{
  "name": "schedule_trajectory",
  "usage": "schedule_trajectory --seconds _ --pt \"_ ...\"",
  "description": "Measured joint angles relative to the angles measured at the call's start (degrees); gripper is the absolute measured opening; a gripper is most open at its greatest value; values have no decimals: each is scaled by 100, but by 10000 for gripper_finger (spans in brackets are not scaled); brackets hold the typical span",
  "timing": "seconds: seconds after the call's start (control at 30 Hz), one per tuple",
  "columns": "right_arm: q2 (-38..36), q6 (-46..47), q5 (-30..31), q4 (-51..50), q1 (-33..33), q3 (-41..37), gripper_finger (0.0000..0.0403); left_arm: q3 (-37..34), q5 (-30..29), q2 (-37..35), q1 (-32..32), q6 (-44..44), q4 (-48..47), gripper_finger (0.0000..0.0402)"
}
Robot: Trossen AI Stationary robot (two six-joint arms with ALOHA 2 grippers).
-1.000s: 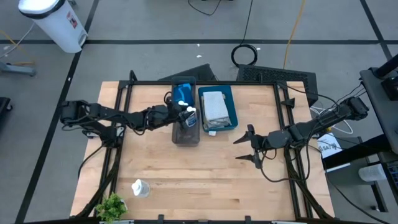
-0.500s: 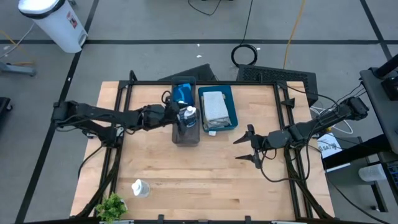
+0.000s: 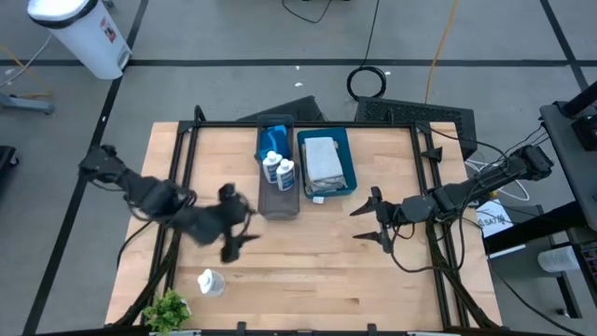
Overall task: Pick & Place Kitchen Items
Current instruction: Put the white plastic restorer bottle into the bottom black bin
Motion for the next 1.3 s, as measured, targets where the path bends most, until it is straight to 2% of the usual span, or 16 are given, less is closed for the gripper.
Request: schedule_trajectory --seconds 0.1,0.27,0.37,0.53,0.7,1.03,1.3 --pt "-2 2 -2 28 0 2 279 201 60 10 -662 -1272 -734 280" --pt "-2 2 0 81 0 2 279 211 544 10 -1554 -3206 -1453 266" --pt "-2 2 0 85 0 2 279 132 581 73 -2038 -4467 -1747 256" --pt "-2 -38 0 133 2 2 279 -109 522 322 -2707 -5766 -1793 242" --pt "-2 -85 0 131 2 2 279 -148 814 719 -2929 -6271 -1833 232" --pt "-2 -107 2 141 0 2 279 -137 1083 803 -2999 -7017 -2088 207" --pt "-2 -131 2 142 -2 2 279 -135 1087 796 -2913 -6993 -2139 186"
